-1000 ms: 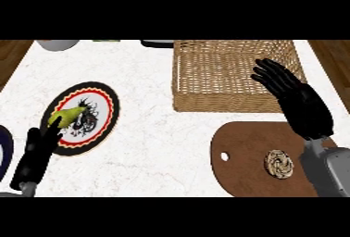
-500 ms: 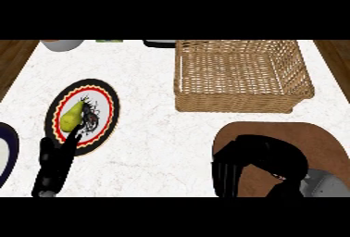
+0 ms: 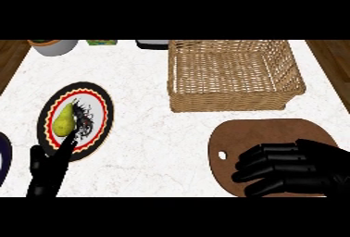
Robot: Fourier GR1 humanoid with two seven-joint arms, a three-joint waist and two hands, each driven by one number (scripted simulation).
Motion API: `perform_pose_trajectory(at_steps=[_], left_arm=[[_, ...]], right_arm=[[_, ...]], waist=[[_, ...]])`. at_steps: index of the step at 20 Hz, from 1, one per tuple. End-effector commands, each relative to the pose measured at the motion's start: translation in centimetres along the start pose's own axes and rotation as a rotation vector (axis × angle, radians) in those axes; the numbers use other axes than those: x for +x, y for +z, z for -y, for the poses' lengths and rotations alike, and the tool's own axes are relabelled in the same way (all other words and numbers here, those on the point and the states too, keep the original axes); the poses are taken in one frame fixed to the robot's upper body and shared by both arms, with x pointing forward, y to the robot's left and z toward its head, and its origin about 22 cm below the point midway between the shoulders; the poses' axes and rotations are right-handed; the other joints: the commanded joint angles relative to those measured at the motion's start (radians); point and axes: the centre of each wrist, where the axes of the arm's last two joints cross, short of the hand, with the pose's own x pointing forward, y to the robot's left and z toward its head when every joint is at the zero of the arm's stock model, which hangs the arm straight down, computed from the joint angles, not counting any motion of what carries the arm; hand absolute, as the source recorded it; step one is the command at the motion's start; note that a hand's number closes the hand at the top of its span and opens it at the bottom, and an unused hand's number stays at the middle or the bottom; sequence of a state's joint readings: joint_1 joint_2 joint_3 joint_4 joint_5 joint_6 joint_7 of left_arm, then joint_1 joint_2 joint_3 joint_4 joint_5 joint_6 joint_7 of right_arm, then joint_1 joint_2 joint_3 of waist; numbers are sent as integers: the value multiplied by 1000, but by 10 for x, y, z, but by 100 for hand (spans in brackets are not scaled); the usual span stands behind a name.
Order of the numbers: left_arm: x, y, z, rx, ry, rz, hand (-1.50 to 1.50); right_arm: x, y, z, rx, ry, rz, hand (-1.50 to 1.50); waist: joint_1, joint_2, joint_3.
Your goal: Pick the cupcake from the cutting board and place it in the basket
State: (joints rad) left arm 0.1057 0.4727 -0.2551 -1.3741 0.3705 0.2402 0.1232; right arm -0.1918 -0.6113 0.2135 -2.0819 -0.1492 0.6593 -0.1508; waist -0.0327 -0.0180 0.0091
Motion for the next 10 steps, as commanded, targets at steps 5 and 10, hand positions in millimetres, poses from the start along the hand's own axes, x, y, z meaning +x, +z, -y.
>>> perform_pose_trajectory(at_steps=[5,10], left_arm=[[-7,1,13,-44,15,-80,0],[-11,0,18,-60,-3,-70,0]], right_arm=[[75,33,90,55,462,-150,-150],[112,46,138,222,530,-266,-150]], waist=[[18,16,-9],[32,19,-10]])
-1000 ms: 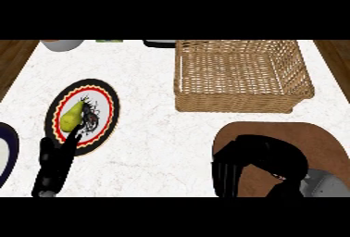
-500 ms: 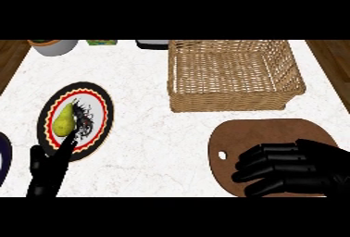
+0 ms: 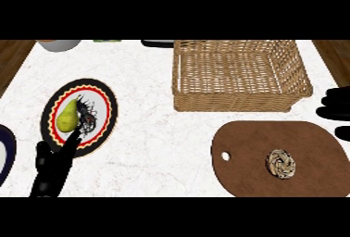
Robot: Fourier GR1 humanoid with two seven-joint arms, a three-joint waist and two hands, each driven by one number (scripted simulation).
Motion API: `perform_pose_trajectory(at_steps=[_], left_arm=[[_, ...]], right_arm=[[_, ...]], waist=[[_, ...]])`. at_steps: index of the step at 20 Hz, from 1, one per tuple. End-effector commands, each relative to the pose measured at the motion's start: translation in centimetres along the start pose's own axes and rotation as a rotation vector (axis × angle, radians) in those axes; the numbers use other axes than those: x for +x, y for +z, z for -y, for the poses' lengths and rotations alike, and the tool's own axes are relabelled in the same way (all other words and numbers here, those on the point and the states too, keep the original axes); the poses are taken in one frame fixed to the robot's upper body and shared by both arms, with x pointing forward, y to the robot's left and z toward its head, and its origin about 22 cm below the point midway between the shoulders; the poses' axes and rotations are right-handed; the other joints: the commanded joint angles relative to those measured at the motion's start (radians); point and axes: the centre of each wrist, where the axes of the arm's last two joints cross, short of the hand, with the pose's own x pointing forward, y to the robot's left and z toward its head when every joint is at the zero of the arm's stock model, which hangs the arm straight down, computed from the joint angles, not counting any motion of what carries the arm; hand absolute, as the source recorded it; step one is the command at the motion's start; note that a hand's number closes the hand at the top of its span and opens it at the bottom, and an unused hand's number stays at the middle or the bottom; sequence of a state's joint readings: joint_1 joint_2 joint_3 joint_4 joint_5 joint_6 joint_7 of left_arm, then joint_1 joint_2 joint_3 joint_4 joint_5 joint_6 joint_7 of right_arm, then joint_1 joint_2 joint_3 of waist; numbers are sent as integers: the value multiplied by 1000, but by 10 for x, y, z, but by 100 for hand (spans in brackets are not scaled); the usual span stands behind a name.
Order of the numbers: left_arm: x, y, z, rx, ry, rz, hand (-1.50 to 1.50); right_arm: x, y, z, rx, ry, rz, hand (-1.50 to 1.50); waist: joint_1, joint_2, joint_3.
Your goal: Pick the cupcake from the cutting board and place it in the basket
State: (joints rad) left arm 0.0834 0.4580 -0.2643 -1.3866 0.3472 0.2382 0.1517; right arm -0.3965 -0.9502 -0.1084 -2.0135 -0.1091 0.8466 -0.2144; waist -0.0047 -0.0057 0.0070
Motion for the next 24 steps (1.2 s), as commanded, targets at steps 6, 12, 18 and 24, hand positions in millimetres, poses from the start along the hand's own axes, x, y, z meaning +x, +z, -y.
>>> perform_pose_trajectory(at_steps=[6,12,18,24], left_arm=[[-9,-3,27,-56,15,-58,0],[1,-3,-1,-30,-6,-70,0],[-14,1,15,-33,32,-70,0],[-19,-2,10,-47,2,-71,0]], right_arm=[[21,13,53,335,112,-142,-150],[18,22,54,354,135,-125,-150],[-9,19,16,369,107,-122,-150],[-38,19,-22,342,75,-92,-150]], waist=[[25,15,-7],[11,10,-5],[9,10,-5],[19,13,-6]])
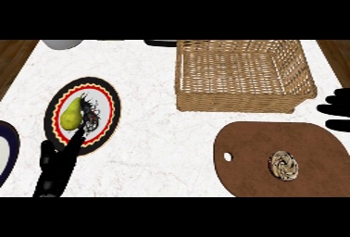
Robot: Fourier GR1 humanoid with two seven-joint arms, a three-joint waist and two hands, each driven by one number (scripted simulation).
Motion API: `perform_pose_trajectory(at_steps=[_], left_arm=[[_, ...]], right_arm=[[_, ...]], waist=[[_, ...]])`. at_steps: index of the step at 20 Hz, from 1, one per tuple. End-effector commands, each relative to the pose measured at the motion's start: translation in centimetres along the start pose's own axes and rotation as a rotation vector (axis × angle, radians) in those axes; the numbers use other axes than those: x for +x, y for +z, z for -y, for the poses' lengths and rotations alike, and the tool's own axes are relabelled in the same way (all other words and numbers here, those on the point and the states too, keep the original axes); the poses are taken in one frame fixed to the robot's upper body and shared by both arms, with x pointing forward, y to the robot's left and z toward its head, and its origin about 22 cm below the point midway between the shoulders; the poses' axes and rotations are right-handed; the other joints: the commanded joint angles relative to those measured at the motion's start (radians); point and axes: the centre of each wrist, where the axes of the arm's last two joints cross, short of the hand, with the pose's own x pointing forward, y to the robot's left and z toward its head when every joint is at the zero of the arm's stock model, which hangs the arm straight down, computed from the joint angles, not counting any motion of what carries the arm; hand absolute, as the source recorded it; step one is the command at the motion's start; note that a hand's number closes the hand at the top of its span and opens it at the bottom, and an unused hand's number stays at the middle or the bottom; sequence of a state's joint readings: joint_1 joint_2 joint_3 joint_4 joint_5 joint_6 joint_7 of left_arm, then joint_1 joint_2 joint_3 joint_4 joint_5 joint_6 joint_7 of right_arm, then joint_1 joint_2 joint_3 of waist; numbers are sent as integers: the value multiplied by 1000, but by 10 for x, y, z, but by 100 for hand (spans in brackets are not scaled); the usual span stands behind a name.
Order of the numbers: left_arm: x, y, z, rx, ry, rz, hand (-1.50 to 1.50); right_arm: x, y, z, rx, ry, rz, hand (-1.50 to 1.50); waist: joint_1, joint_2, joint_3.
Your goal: Pick the cupcake from the cutting board and place it in the basket
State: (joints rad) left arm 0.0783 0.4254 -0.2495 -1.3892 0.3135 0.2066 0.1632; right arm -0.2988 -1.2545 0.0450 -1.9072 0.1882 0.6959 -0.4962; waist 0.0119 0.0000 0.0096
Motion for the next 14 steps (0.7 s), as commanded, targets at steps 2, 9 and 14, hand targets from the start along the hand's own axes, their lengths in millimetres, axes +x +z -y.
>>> perform_pose_trajectory(at_steps=[2,9,14], left_arm=[[-9,-1,6,4,5,-76,0],[-10,-7,8,-27,10,-64,0],[-13,7,0,13,14,-67,0]], right_arm=[[-11,-8,-31,88,-77,131,-150],[-26,-30,-67,126,-24,92,-150],[-33,-47,-116,170,-6,78,-150]], waist=[[-9,2,-9],[0,4,-10],[1,2,-9]])
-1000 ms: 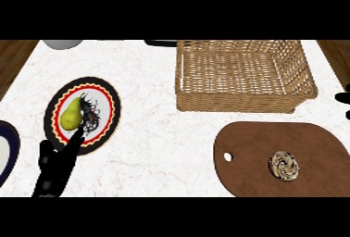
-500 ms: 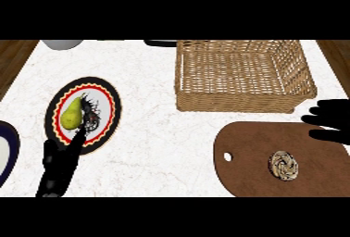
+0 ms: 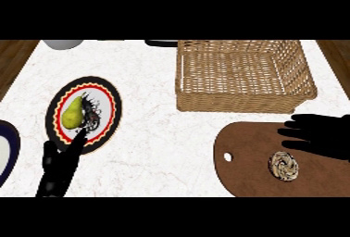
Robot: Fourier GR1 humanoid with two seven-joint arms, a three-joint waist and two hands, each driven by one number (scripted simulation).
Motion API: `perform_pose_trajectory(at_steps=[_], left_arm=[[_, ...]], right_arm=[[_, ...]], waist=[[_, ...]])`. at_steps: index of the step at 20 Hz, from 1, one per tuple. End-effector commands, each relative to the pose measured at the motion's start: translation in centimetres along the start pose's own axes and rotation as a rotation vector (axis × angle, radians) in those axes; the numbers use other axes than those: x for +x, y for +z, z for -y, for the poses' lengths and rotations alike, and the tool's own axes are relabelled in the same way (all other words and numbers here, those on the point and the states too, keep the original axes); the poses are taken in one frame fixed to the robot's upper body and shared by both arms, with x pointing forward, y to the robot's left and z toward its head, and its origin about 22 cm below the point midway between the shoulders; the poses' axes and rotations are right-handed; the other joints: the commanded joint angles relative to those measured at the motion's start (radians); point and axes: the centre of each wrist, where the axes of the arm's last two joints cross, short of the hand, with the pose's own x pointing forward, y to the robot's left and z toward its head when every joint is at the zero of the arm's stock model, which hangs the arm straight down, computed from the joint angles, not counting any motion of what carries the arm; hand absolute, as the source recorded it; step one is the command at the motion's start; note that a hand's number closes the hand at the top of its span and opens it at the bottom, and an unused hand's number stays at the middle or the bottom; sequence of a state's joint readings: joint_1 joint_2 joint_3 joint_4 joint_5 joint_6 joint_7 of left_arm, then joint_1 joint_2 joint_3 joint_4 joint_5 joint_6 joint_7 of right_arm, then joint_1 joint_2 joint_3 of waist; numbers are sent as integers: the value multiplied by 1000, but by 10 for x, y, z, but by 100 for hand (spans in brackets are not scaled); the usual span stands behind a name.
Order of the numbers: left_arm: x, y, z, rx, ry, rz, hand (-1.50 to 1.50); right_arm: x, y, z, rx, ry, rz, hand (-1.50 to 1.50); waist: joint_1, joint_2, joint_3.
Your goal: Pick the cupcake from the cutting board and place it in the basket
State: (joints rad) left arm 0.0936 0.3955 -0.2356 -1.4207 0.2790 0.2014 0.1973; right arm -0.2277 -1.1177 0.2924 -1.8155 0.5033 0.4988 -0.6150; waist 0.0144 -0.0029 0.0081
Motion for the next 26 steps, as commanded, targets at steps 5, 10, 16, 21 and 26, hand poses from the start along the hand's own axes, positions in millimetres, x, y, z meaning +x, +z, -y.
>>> perform_pose_trajectory(at_steps=[5,10,16,21,26], left_arm=[[-23,0,-4,7,28,-69,0],[-14,-5,-3,-12,22,-83,0],[-12,2,1,3,-8,-79,0],[-2,3,-1,-1,9,-70,0],[-24,-1,-25,12,-2,-63,0]], right_arm=[[-31,0,-36,52,-32,49,-150],[-17,-38,-47,33,-22,49,-150],[-29,-30,-69,38,-41,55,-150],[-30,-46,-78,40,-46,60,-150],[-21,-52,-91,43,-18,49,-150]], waist=[[-7,5,-8],[-10,4,-8],[-13,3,-8],[-9,3,-8],[-13,3,-8]])
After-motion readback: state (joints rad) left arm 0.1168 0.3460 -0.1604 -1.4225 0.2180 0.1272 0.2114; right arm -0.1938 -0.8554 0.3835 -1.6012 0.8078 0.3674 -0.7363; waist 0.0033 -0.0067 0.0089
